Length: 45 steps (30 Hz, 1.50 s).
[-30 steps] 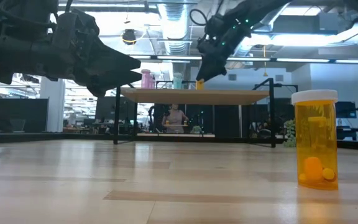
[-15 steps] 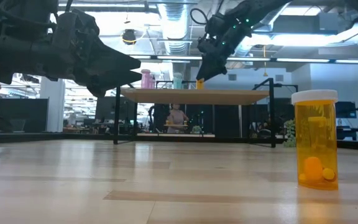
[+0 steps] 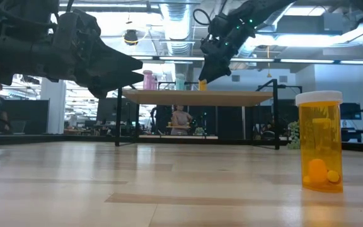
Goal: Pick and place medicine bottles onto shelf by color
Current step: Put the top small orange pill bottle on the shelf, then put the left small orange pill bottle on the shelf aligned with the other small orange pill bottle
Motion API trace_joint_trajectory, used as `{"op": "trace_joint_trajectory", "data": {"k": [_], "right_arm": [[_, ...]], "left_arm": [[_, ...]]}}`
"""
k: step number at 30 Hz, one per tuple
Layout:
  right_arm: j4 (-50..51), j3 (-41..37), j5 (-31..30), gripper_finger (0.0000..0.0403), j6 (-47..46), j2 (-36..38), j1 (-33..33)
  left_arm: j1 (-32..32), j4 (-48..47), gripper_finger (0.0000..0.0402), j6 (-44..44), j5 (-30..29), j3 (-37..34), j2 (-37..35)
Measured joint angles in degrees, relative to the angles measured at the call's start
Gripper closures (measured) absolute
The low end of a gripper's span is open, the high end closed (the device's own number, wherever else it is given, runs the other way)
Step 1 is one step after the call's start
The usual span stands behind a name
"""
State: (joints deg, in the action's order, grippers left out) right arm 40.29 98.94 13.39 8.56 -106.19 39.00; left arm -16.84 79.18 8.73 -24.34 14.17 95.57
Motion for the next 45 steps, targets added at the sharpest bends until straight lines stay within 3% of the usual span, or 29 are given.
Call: {"op": "trace_joint_trajectory", "data": {"k": [8,19,26,35,39,45], "right_arm": [[0.1,0.0,0.0,0.0155,-0.6,0.2,0.0],[2.3,0.0,-0.1,0.0153,-1.1,7.4,0.2],[8.2,0.0,-0.1,0.0153,-0.3,15.3,-1.5],[14.8,-0.7,-1.6,0.0154,0.6,23.2,-15.3],[9.5,-6.1,-2.6,0.0162,0.9,27.1,-24.5],[1.1,-19.0,-11.4,0.0178,-3.8,32.1,-36.5]], "left_arm": [[0.0,0.0,0.0180,0.0,0.0,0.0,0.0],[0.1,0.0,0.0180,1.0,2.7,0.0,0.0],[0.1,1.5,0.0180,2.7,1.0,0.0,0.0],[-0.2,1.4,0.0180,4.4,1.3,0.0,0.0],[-0.7,1.4,0.0180,4.2,1.3,0.0,0.0],[-0.8,1.4,0.0180,4.0,1.3,0.0,0.0]]}}
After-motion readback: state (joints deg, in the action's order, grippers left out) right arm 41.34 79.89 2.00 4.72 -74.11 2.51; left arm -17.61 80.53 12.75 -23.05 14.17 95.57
